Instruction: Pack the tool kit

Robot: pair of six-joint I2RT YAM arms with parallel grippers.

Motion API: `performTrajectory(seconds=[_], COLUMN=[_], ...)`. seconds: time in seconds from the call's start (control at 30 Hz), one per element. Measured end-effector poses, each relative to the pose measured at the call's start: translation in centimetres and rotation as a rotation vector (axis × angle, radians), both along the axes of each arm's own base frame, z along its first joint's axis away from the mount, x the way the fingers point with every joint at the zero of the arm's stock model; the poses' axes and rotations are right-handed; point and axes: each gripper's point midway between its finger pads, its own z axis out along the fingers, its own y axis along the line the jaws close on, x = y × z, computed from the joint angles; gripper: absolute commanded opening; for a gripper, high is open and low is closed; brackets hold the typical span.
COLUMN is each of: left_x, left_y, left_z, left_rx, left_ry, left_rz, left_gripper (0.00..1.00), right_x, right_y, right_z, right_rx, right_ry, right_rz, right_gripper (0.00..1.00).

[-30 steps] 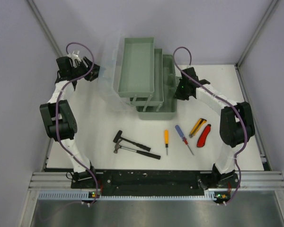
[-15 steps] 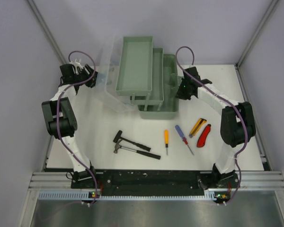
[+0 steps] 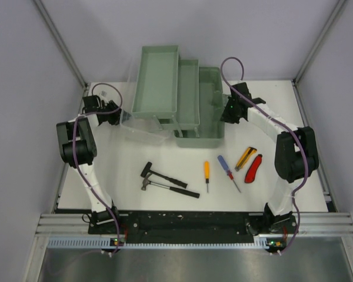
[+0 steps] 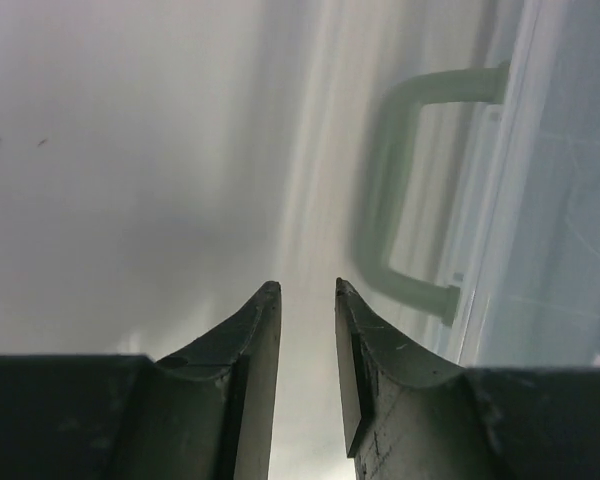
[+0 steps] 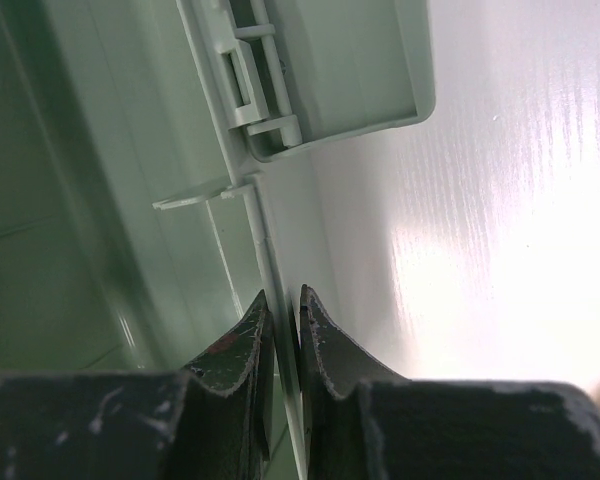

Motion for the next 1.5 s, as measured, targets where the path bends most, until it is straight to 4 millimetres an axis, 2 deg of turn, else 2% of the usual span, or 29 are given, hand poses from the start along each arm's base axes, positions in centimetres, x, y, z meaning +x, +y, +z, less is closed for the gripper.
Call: performTrajectory(seconds=[0.17, 0.33, 0.5, 0.6, 0.73, 0.8, 0.83, 0.97, 1.03, 1.1, 1.2, 1.3, 1.5], left_x=[-0.9, -0.9, -1.5, -2.2, -2.0, -1.1, -0.3, 1.1, 1.3, 1.2, 0.7, 0.3, -1.3], left_y=[1.4, 3.4, 6.1, 7.2, 7.7, 7.1, 6.5, 4.6, 4.0, 3.6, 3.7, 4.6, 6.1], left_z=[-2.7, -3.3, -3.3, -2.8, 0.3, 3.2, 5.3, 10.7, 12.2, 12.7, 12.7, 13.8, 19.1], left_rx=[0.077, 0.163, 0.267, 0.316, 0.332, 0.303, 0.277, 0.216, 0.201, 0.195, 0.207, 0.247, 0.317], left_ry=[0.108, 0.177, 0.241, 0.265, 0.223, 0.134, 0.063, -0.135, -0.197, -0.223, -0.219, -0.214, -0.267], left_rz=[0.07, 0.159, 0.281, 0.329, 0.349, 0.319, 0.291, 0.198, 0.169, 0.155, 0.172, 0.229, 0.333], left_gripper=[0.29, 0.27, 0.26, 0.34, 0.48, 0.53, 0.54, 0.56, 0.55, 0.55, 0.57, 0.6, 0.72], right_x=[0.1, 0.0, 0.0, 0.5, 1.4, 1.6, 1.6, 1.0, 0.4, -0.9, -3.6, -6.6, -12.0], right_y=[-0.3, -0.2, 0.1, 0.0, -0.2, 0.0, 0.1, 0.3, 0.3, 0.2, 0.1, -0.4, -1.1], right_z=[0.0, 0.0, 0.3, 1.2, 3.9, 6.0, 7.2, 11.0, 12.2, 12.6, 11.3, 8.6, 2.8], right_rx=[0.002, 0.008, 0.024, 0.028, 0.033, 0.04, 0.043, 0.044, 0.034, 0.018, -0.002, -0.022, -0.07], right_ry=[0.001, 0.002, 0.003, -0.012, -0.08, -0.127, -0.155, -0.253, -0.29, -0.312, -0.3, -0.245, -0.102], right_rz=[0.002, 0.016, 0.026, 0.036, 0.065, 0.097, 0.117, 0.181, 0.216, 0.269, 0.366, 0.431, 0.484], right_gripper=[0.08, 0.12, 0.27, 0.38, 0.53, 0.57, 0.58, 0.63, 0.64, 0.65, 0.66, 0.66, 0.66])
